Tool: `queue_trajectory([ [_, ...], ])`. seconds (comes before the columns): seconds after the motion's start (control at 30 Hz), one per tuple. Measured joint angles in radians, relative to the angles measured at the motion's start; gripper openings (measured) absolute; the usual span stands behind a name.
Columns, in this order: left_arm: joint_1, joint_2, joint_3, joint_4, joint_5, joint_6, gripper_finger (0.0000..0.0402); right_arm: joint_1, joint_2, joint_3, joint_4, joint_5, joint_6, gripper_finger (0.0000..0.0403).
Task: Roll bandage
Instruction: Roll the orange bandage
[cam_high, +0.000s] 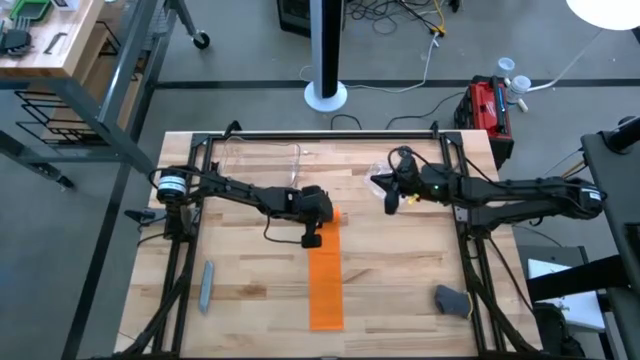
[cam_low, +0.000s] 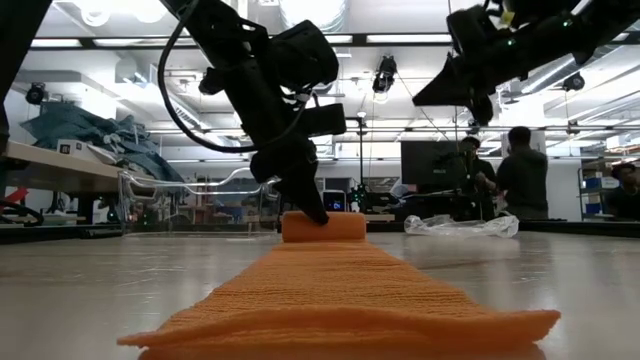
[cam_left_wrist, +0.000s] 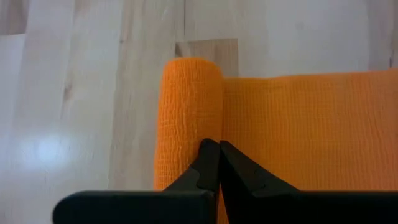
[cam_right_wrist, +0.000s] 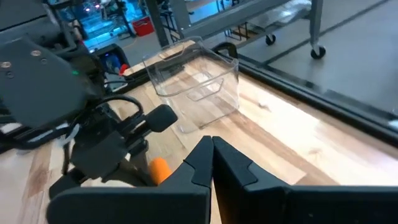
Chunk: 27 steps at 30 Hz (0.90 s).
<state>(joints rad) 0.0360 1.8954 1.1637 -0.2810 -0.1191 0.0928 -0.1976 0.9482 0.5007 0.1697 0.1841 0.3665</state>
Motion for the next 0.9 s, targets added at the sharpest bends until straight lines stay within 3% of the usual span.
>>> queue_trajectory([
  [0.17,0.000,0.000,-0.001,0.000,0.010,0.006,0.0000,-0.021,0.072,0.000,-0.001,-0.001,0.062,0.0000],
  [0.3,-0.001,0.000,-0.001,-0.005,0.086,0.035,0.0000,-0.042,0.125,0.000,0.006,-0.007,0.088,0.0000],
  [0.6,-0.002,-0.036,-0.002,0.022,0.083,0.028,0.0000,-0.047,0.154,0.030,0.024,-0.037,0.078,0.0000],
  [0.9,-0.002,-0.053,-0.016,0.049,-0.071,-0.005,0.0000,-0.047,0.153,0.030,0.023,-0.034,0.061,0.0000],
])
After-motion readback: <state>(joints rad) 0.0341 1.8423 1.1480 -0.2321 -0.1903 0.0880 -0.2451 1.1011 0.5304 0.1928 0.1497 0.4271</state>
